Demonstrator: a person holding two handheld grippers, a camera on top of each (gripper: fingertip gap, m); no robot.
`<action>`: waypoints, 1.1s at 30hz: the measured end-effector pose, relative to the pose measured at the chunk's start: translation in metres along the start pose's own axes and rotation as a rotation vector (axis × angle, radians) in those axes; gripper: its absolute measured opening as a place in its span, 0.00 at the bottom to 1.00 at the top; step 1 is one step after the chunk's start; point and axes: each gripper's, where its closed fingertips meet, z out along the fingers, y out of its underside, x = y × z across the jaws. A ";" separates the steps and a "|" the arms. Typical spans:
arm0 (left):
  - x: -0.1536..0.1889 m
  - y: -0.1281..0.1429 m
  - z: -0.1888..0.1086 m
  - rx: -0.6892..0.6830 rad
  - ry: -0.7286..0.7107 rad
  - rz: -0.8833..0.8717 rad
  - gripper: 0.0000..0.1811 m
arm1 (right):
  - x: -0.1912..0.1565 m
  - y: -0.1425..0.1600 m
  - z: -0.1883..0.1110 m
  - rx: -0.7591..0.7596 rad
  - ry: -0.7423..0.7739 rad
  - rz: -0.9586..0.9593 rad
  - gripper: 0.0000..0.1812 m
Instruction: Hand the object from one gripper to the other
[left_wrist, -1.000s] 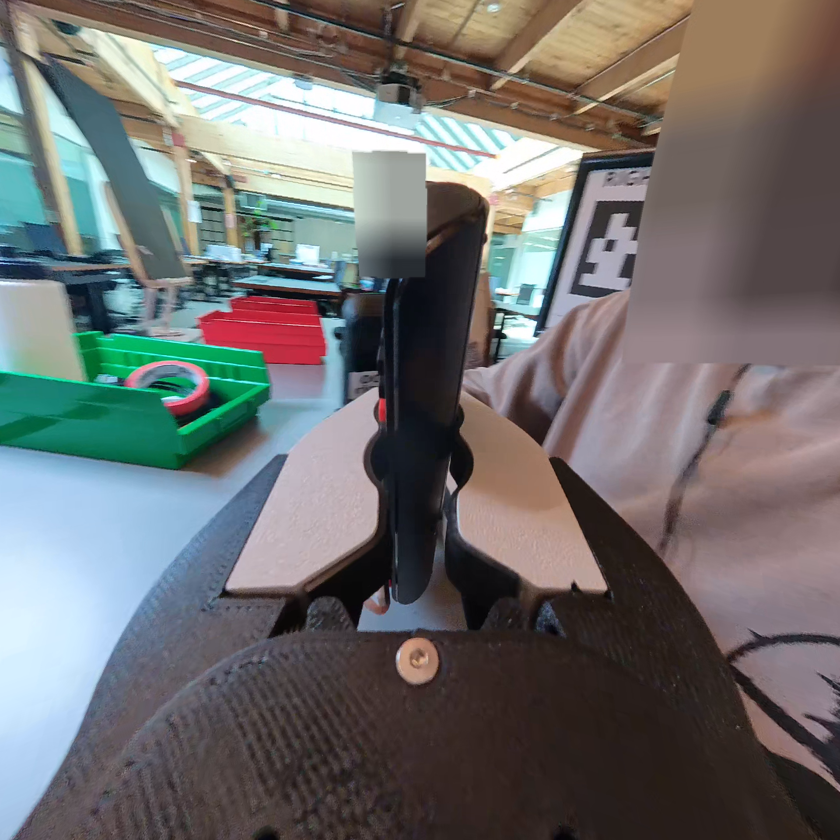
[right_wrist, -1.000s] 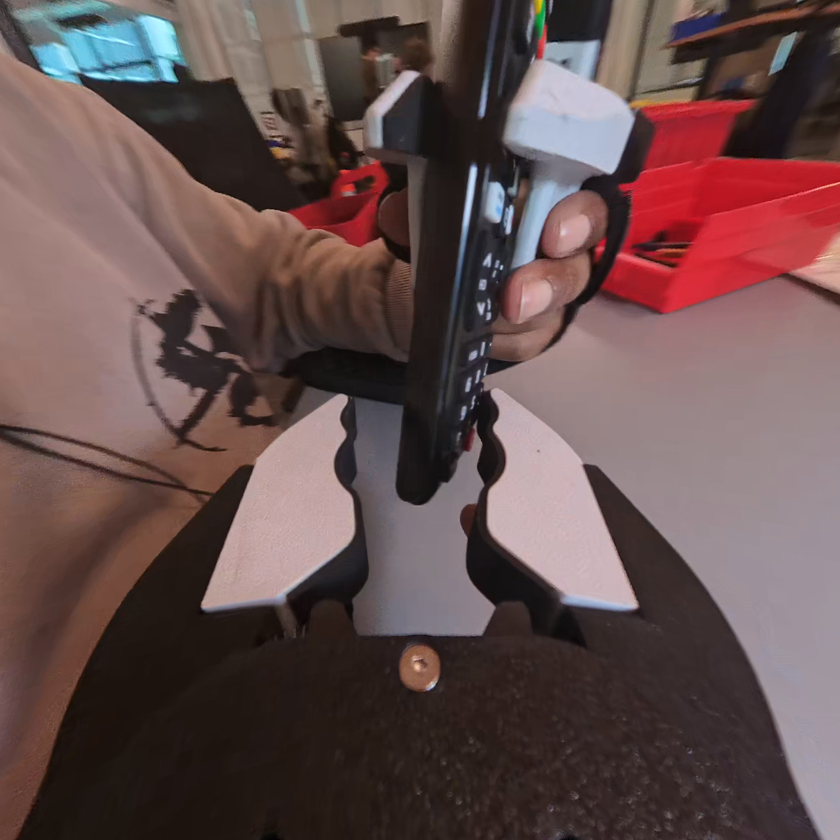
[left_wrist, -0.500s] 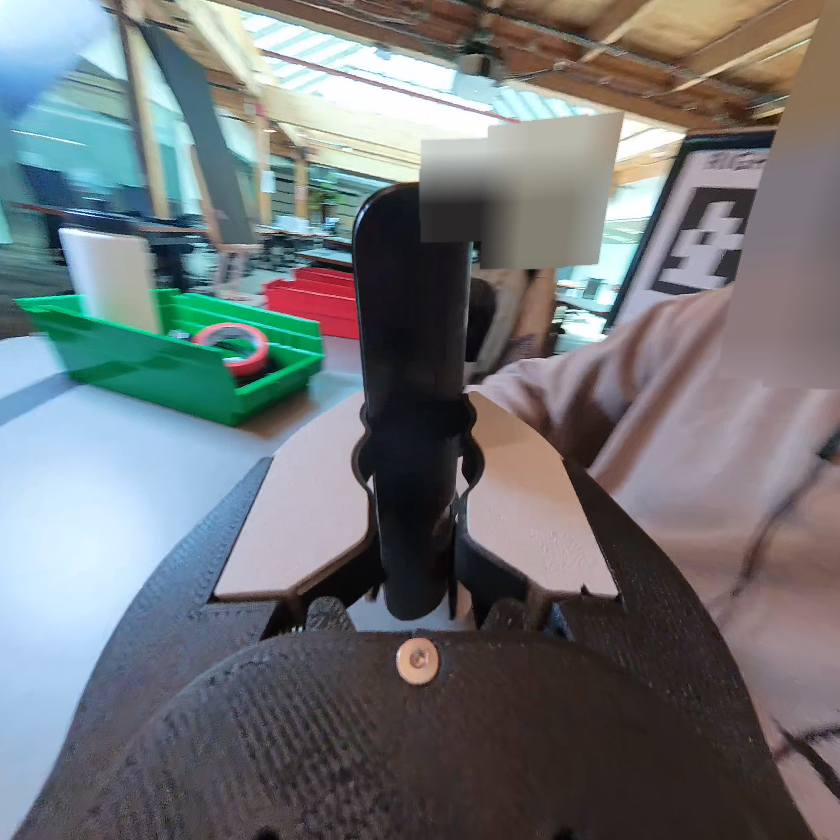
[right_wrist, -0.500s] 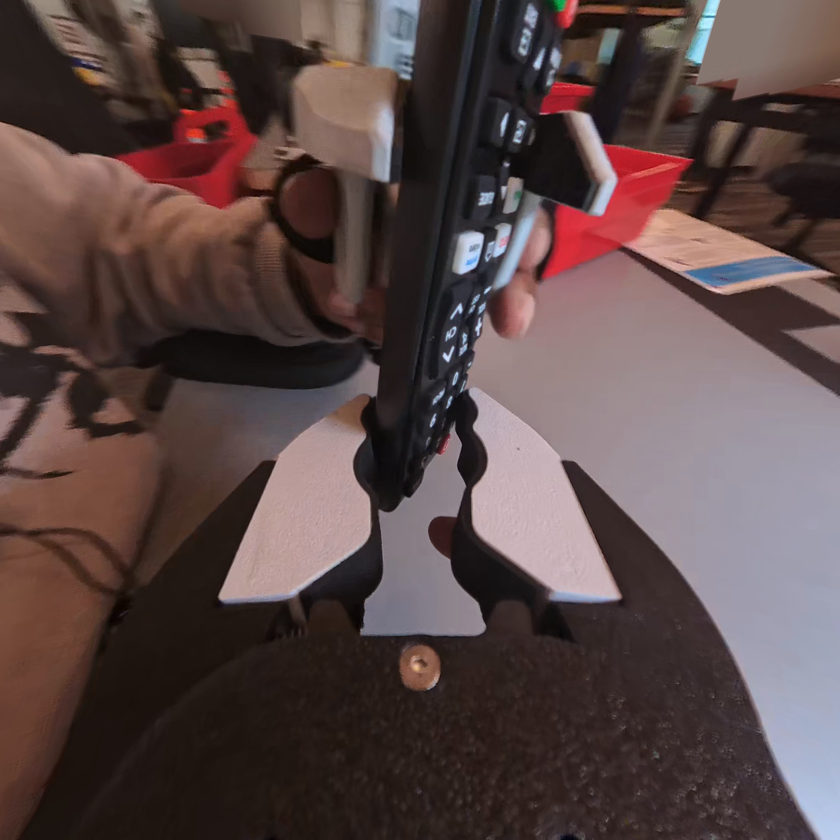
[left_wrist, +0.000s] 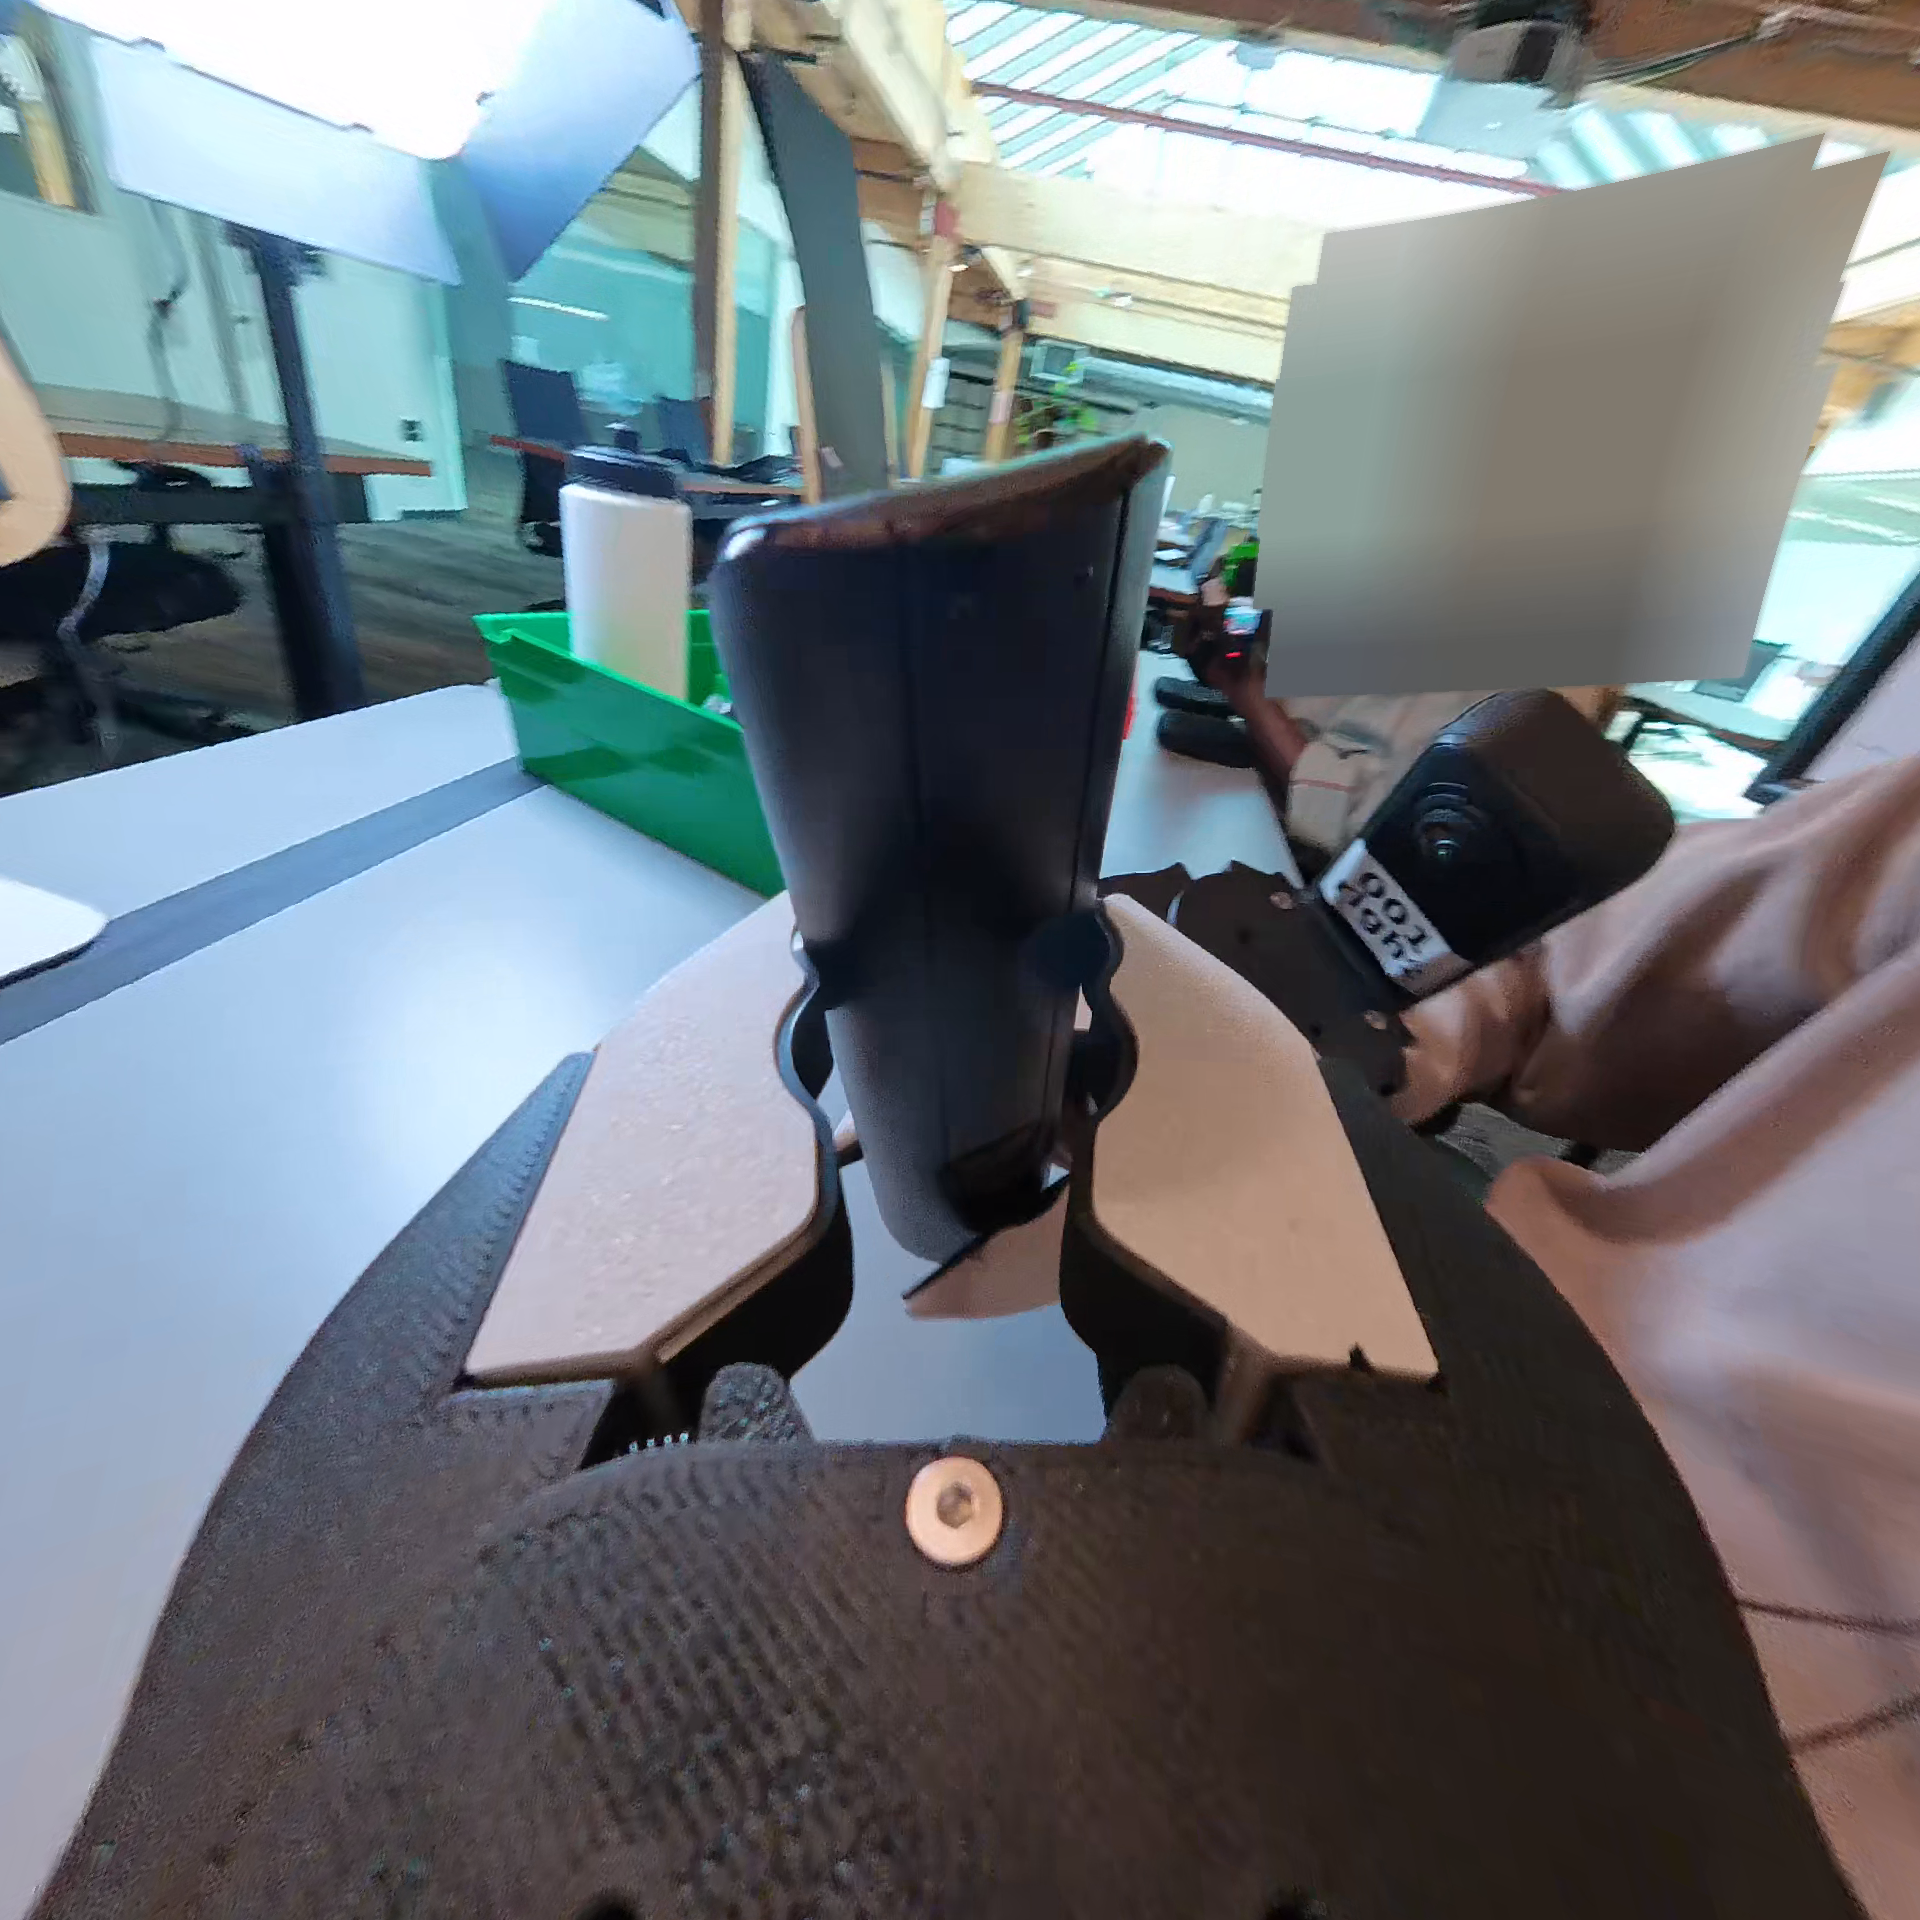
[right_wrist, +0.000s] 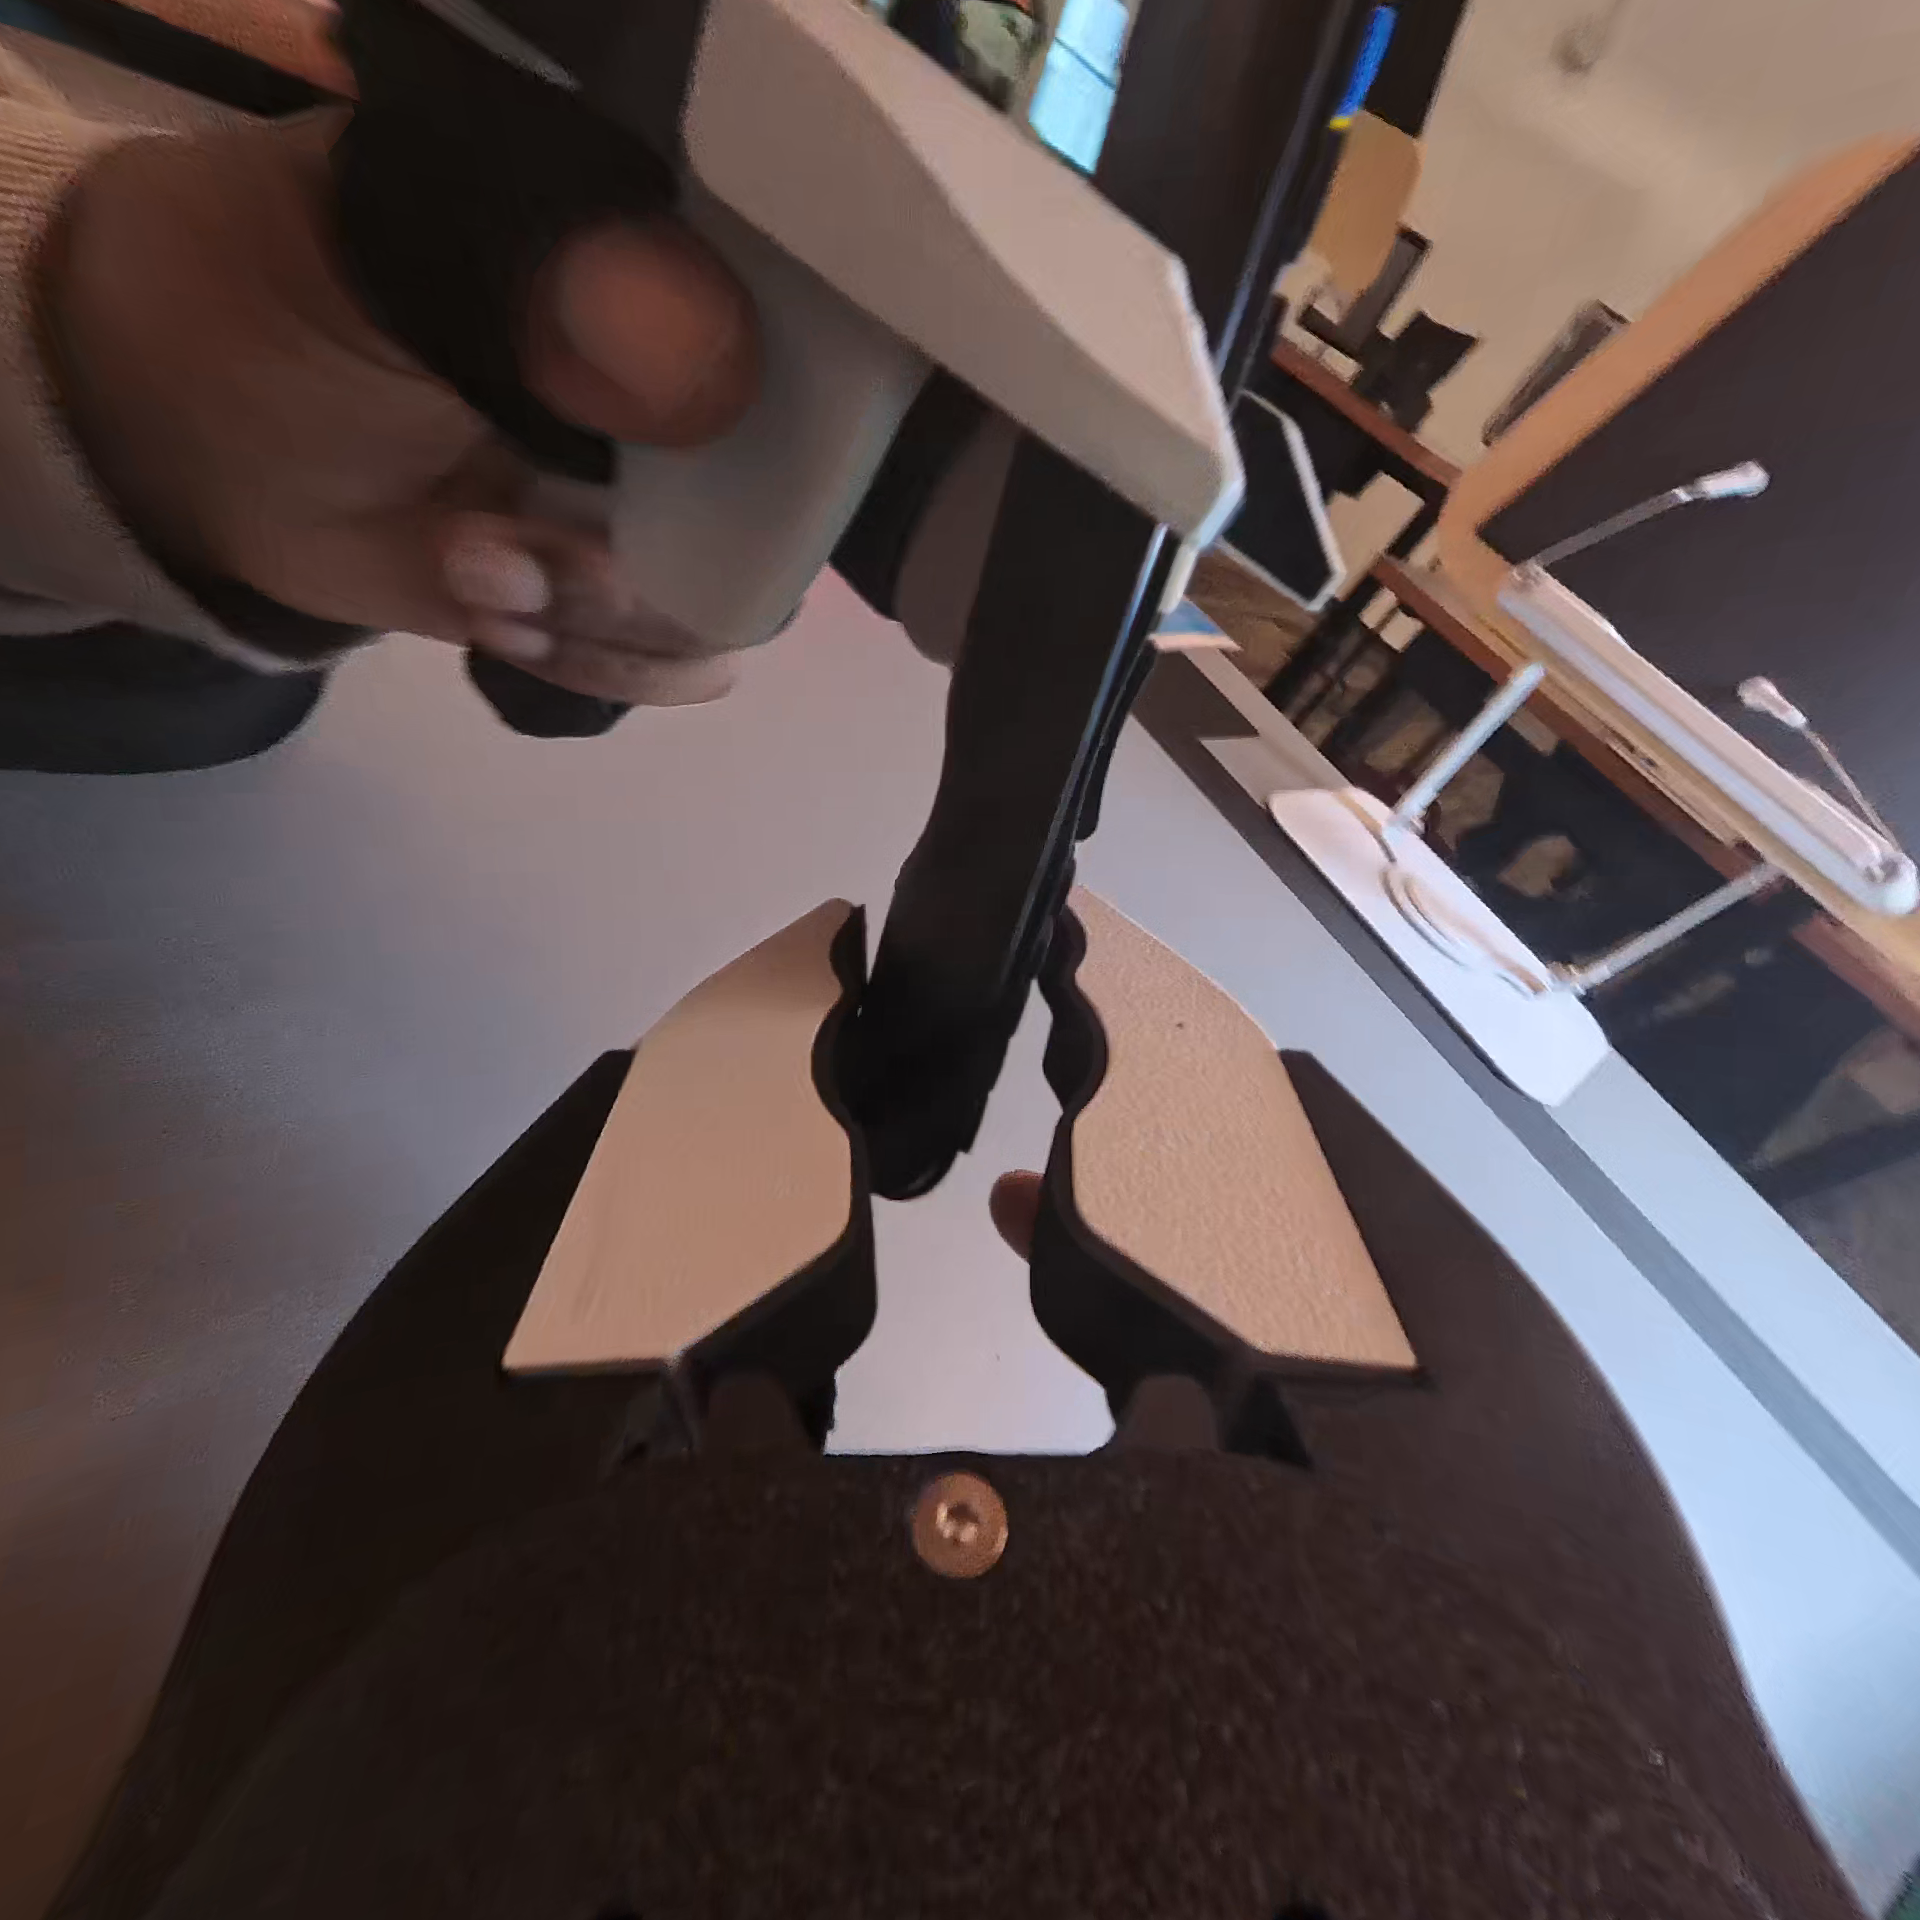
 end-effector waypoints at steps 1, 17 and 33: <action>0.005 -0.003 -0.003 0.013 0.052 -0.001 0.26 | -0.006 -0.004 -0.002 0.028 -0.058 0.004 0.19; 0.065 -0.014 -0.013 0.110 0.478 -0.051 0.28 | -0.062 -0.047 -0.042 0.247 -0.815 0.538 0.29; 0.085 -0.001 -0.020 -0.006 0.508 0.201 0.28 | -0.058 -0.033 -0.051 0.222 -0.955 0.636 0.34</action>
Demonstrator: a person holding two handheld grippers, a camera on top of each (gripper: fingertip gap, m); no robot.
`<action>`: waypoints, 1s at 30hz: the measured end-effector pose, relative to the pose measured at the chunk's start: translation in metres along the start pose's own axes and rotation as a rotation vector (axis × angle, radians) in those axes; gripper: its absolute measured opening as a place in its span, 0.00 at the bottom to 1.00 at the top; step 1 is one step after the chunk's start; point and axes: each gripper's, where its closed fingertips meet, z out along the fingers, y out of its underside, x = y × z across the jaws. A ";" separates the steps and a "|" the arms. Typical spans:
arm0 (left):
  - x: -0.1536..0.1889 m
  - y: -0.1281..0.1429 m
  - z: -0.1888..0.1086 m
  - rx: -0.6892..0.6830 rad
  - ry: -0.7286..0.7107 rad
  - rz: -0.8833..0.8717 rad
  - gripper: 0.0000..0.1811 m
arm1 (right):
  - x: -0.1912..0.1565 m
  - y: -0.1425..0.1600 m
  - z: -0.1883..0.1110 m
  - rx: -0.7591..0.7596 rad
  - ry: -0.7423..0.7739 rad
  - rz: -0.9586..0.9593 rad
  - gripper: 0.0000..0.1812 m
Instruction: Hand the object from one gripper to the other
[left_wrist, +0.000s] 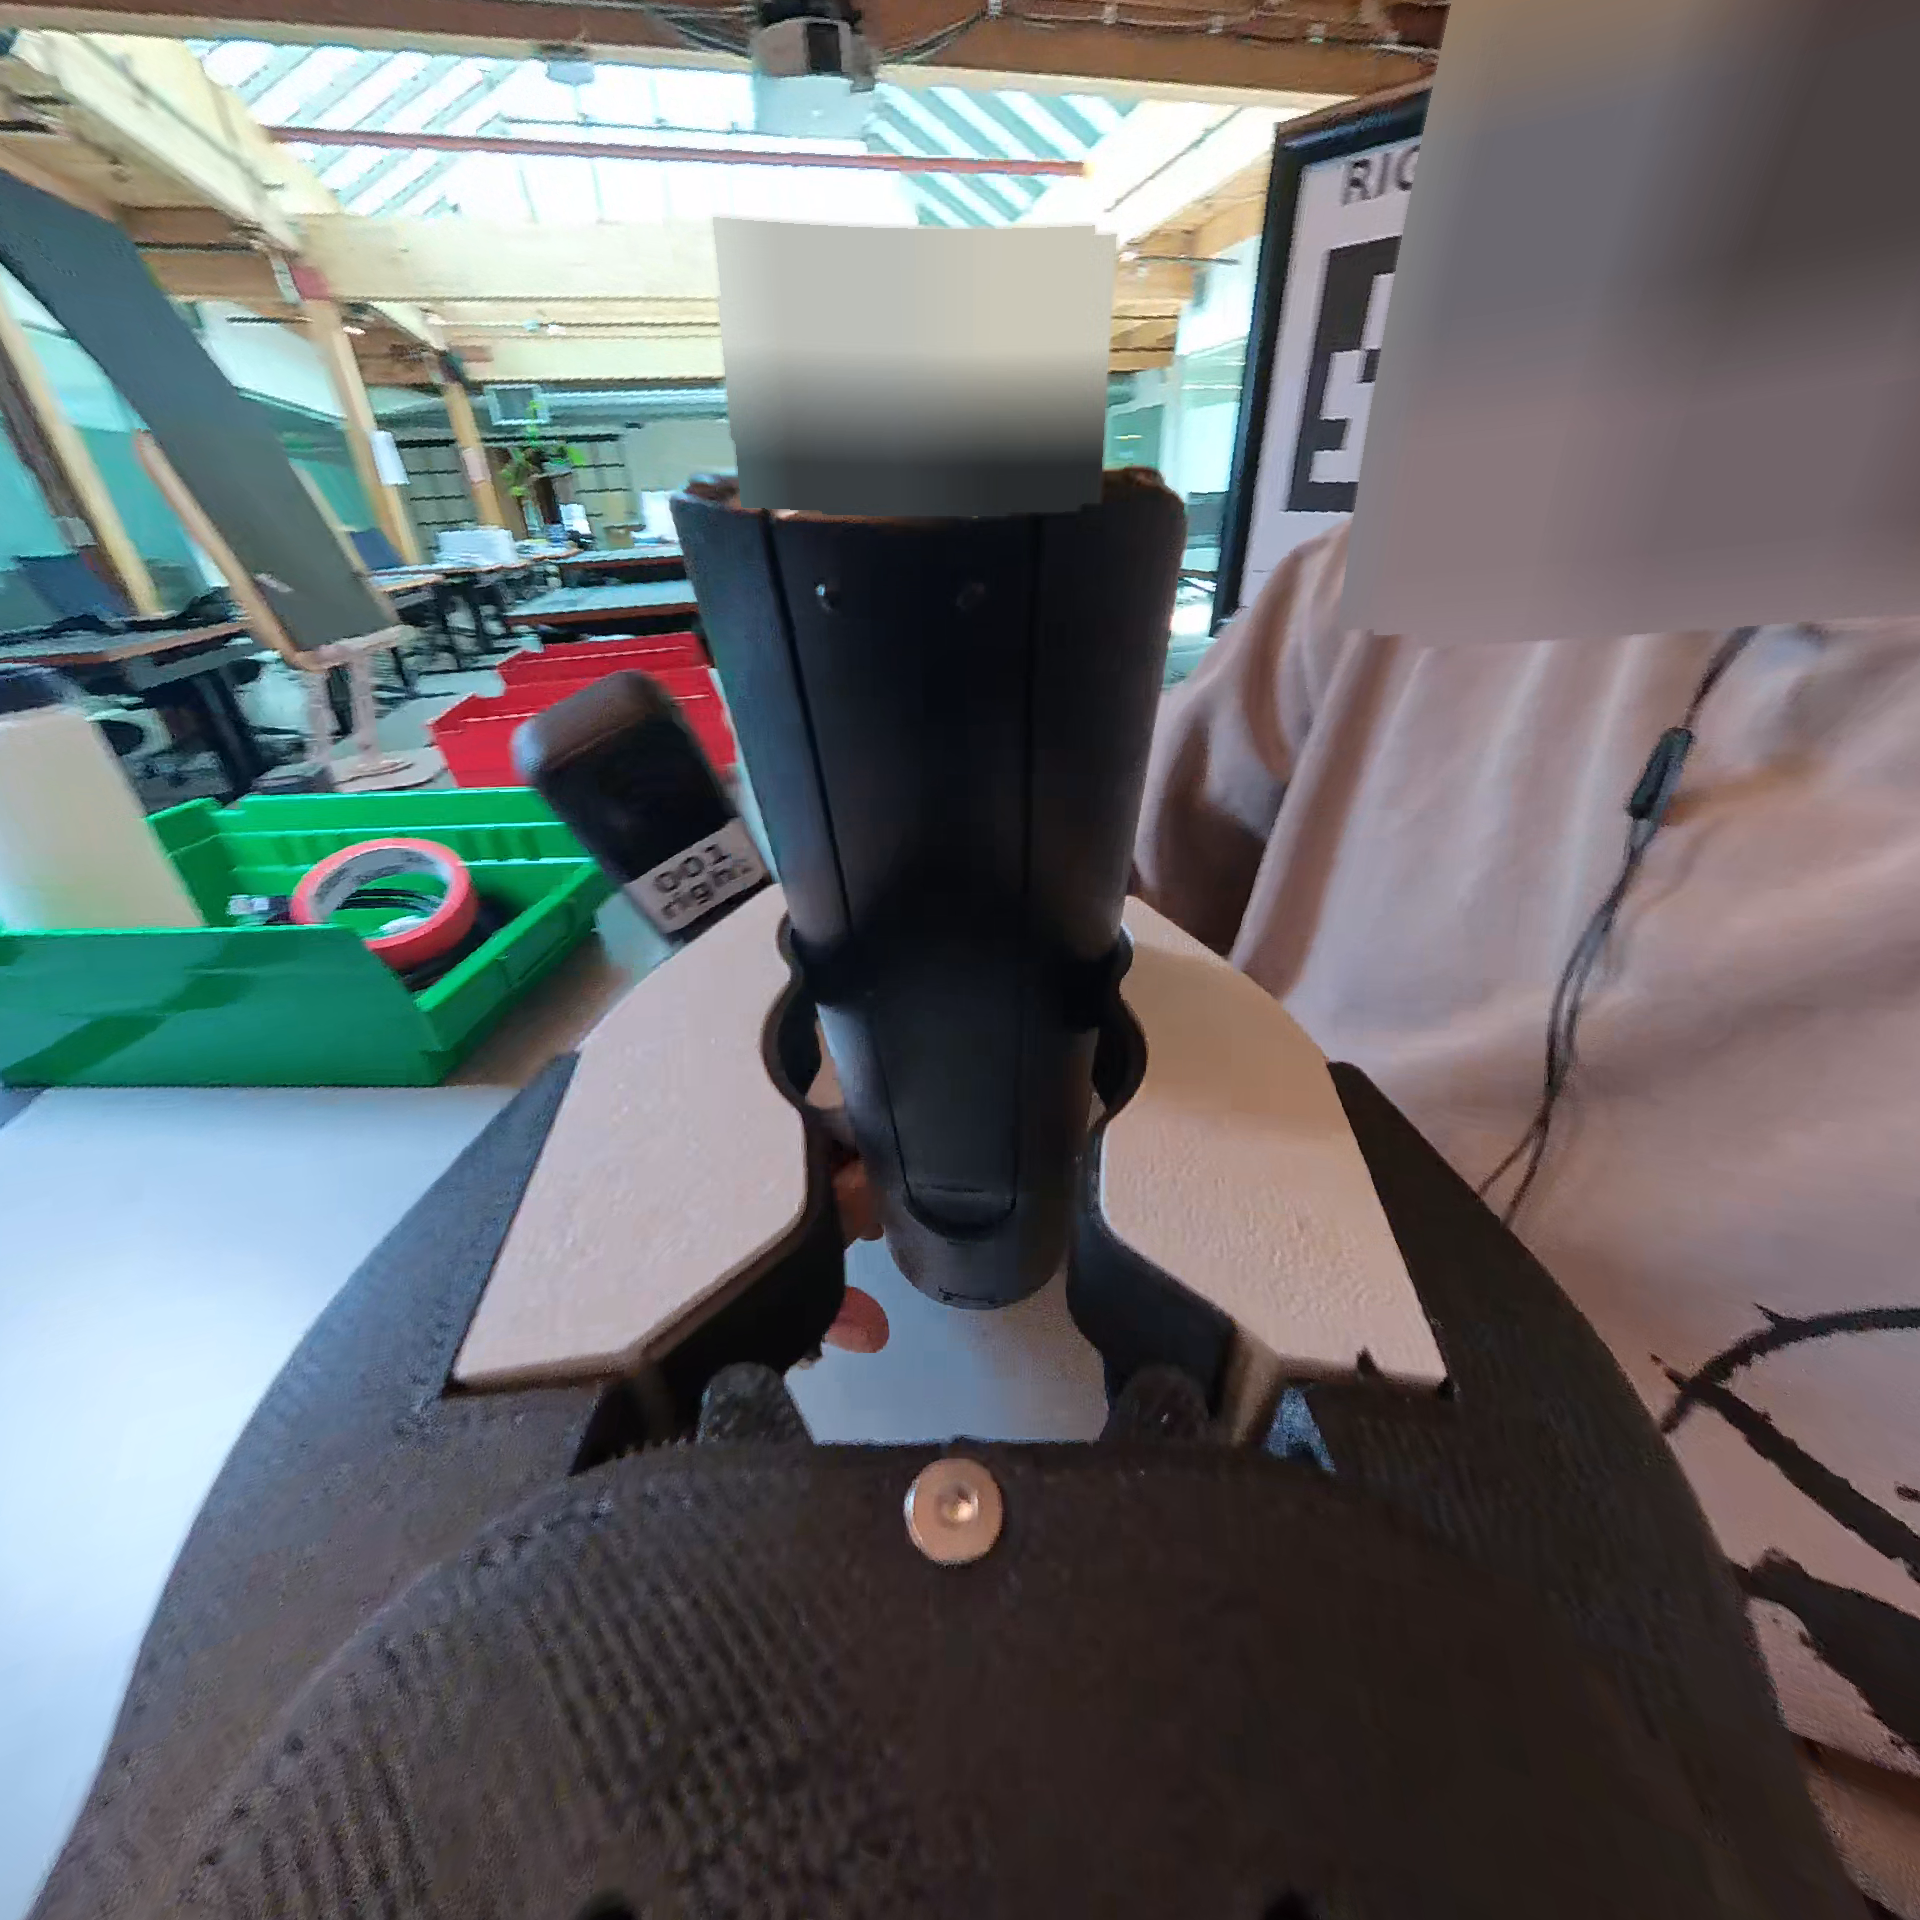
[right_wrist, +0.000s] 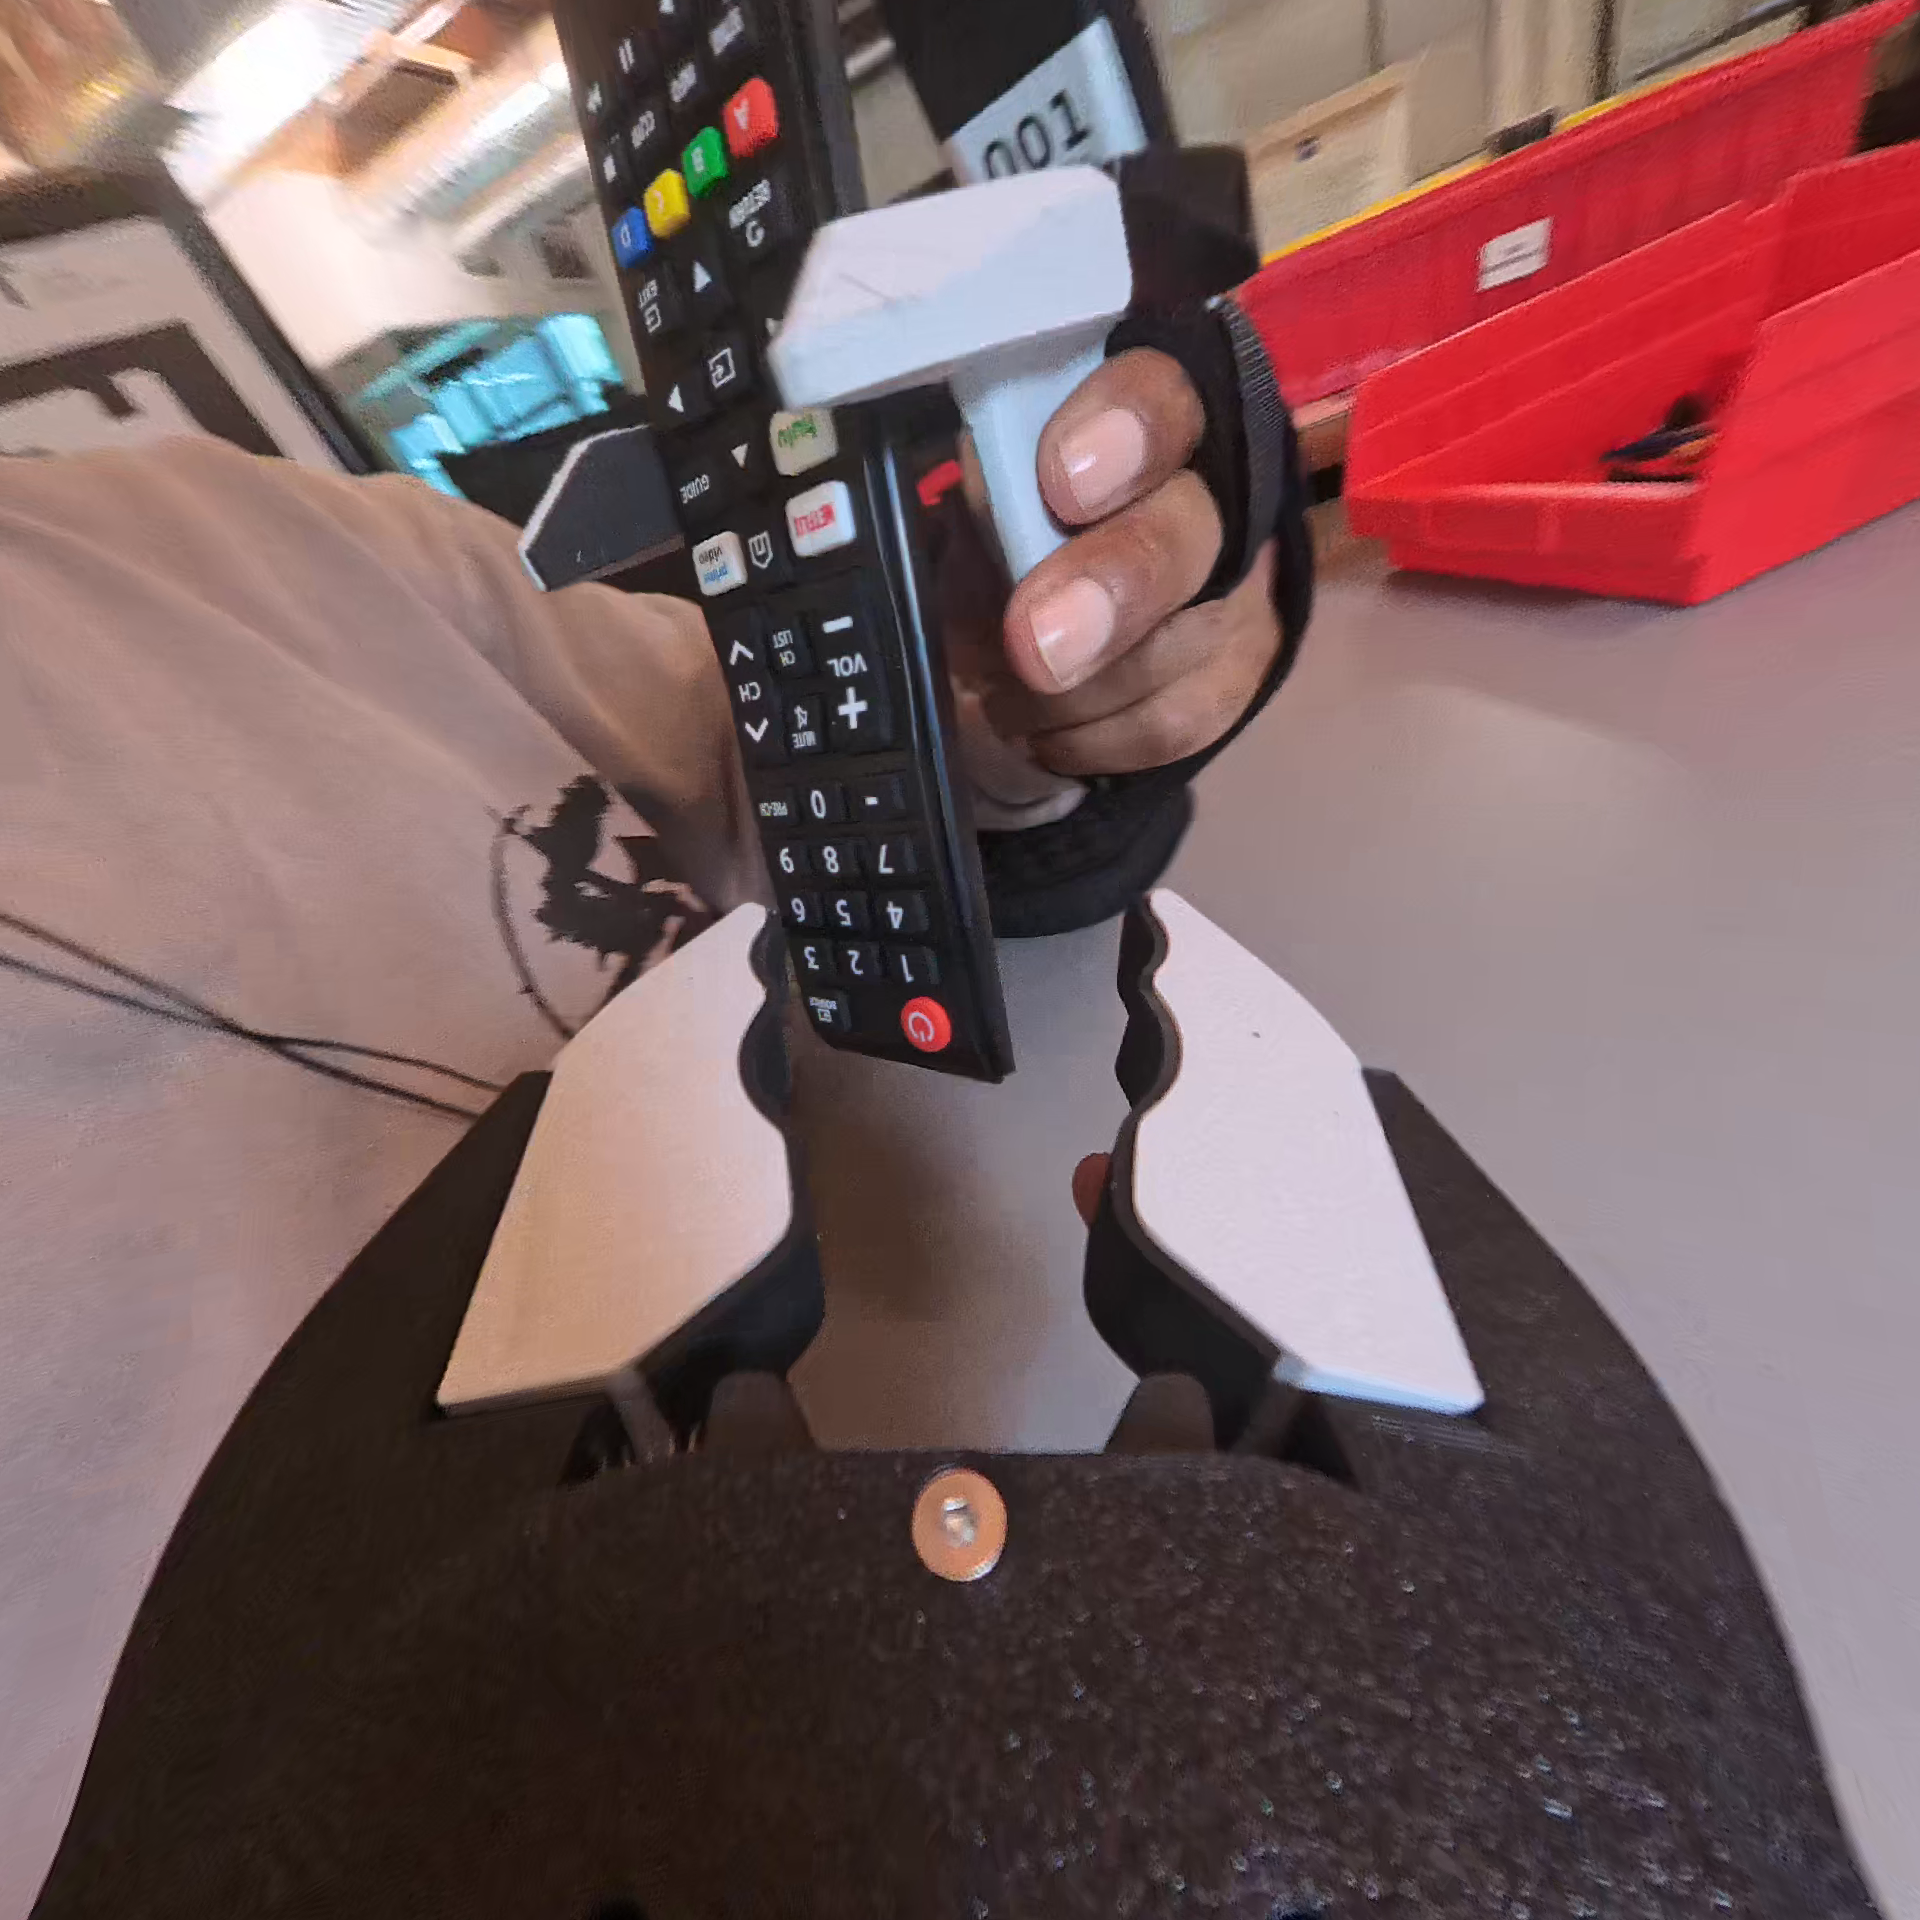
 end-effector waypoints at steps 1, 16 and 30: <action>0.005 0.001 0.002 0.002 0.033 -0.010 0.28 | -0.008 0.003 0.003 -0.004 -0.063 0.028 0.32; -0.069 0.002 -0.032 0.037 -0.418 -0.146 0.19 | 0.025 -0.045 -0.032 0.194 0.329 -0.251 0.15; -0.077 0.064 -0.035 -0.586 -0.551 0.362 0.14 | 0.049 -0.033 -0.041 -0.064 0.585 -0.483 0.29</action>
